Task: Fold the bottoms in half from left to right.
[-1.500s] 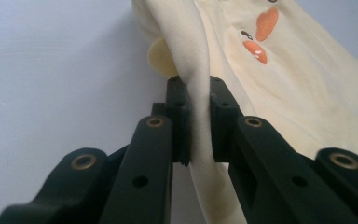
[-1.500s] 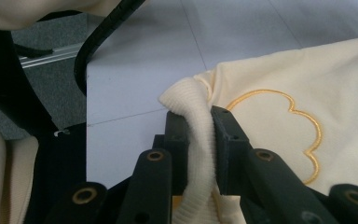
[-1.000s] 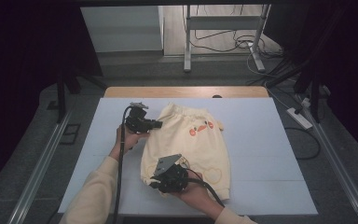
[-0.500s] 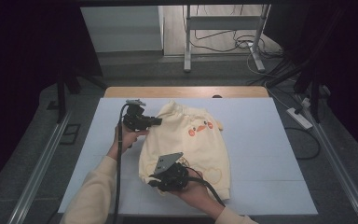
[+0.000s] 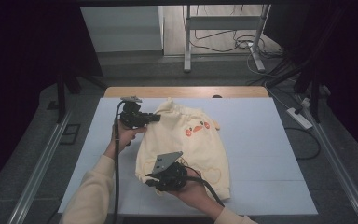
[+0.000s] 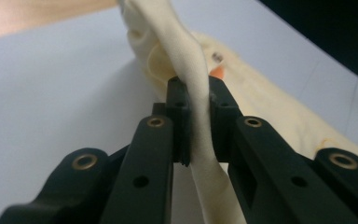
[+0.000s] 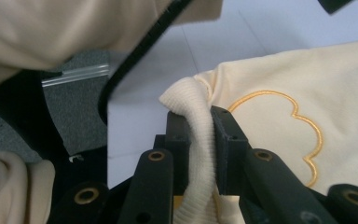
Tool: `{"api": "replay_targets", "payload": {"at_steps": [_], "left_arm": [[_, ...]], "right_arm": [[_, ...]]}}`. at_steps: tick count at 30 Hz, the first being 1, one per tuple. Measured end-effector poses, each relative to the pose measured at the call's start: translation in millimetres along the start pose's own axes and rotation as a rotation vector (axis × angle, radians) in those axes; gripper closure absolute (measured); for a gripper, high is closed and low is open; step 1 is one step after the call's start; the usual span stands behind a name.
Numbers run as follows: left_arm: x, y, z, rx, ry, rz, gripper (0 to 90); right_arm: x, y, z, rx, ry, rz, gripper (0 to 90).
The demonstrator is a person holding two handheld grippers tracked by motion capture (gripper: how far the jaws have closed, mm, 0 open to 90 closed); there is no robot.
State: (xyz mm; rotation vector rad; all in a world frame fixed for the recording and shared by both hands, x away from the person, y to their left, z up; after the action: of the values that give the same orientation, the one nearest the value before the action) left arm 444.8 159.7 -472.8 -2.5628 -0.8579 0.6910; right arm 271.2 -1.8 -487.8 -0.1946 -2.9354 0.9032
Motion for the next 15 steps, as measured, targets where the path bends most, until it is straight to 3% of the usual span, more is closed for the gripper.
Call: {"api": "replay_targets", "payload": {"at_steps": [8, 15], "left_arm": [[4.6, 8.6, 6.9, 0.042, -0.015, -0.014, 81.3], [8.8, 9.1, 9.3, 0.045, -0.032, -0.017, 81.3]], "right_arm": [[-3.2, -2.6, 3.7, 0.000, 0.020, -0.002, 77.8], [-6.3, 1.0, 9.1, 0.023, 0.033, -0.006, 77.8]]}}
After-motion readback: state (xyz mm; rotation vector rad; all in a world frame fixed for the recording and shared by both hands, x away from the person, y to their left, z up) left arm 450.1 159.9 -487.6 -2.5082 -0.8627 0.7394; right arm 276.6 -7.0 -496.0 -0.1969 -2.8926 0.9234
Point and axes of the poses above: each handheld gripper's, and its own axes: y roughly forward along the jaws, z roughly out of its underside, x roughly to its left, the point moved 3 cm from there along y, roughly forward along the jaws, and after that the axes turned 5 degrees about -x, right-handed, at the moved point
